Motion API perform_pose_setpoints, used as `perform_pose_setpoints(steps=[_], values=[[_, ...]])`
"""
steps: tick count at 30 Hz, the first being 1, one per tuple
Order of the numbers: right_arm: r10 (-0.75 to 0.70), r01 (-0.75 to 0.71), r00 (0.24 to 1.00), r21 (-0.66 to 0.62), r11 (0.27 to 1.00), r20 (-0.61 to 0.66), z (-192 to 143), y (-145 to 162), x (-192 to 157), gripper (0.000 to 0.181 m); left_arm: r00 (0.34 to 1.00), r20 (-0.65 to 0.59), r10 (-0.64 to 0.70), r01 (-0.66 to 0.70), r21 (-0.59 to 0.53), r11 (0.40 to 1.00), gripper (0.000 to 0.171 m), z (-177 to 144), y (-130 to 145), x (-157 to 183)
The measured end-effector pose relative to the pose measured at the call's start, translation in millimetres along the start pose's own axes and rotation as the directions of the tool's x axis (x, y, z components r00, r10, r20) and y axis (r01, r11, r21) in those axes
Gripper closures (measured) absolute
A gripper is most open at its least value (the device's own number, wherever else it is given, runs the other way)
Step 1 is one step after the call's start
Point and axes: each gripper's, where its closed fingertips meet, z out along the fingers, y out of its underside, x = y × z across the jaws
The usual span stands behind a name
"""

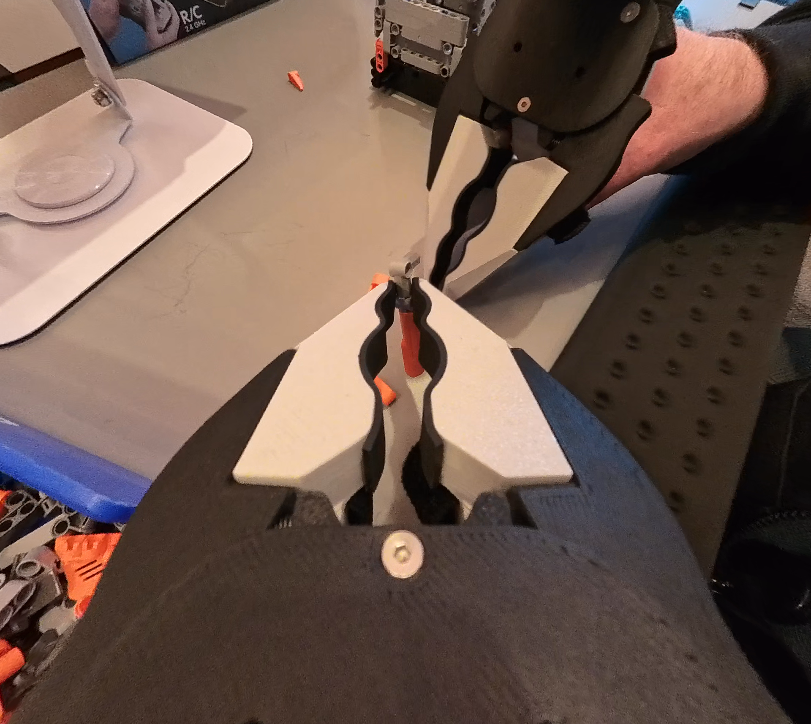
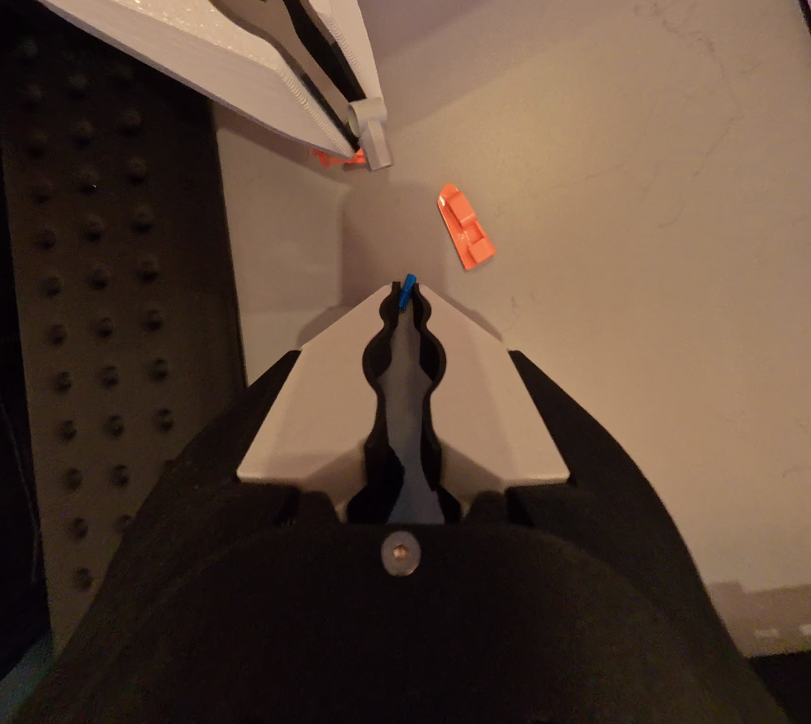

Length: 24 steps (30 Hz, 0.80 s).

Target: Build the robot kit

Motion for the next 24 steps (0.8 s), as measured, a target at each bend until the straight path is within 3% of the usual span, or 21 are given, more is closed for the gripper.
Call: perform_pose_setpoints(steps=[6,15,24], values=[[0.008,-0.011,0.998,0.057,0.998,0.066,-5,-5,-2,0.179,0.998,-0.044,-0.048,0.050,0.037,0.998,0.166,-1,-3,1],[-0.147,0.124,0.987,0.290,0.949,0.058,-60,-44,-14,0.179,0.975,-0.182,-0.125,0.150,0.133,0.980,0.166,-9,-17,9],[-0.210,0.187,0.976,0.285,0.940,0.054,-66,-46,-22,0.179,0.990,-0.137,0.018,-0.008,0.074,0.997,0.167,1,-14,19]])
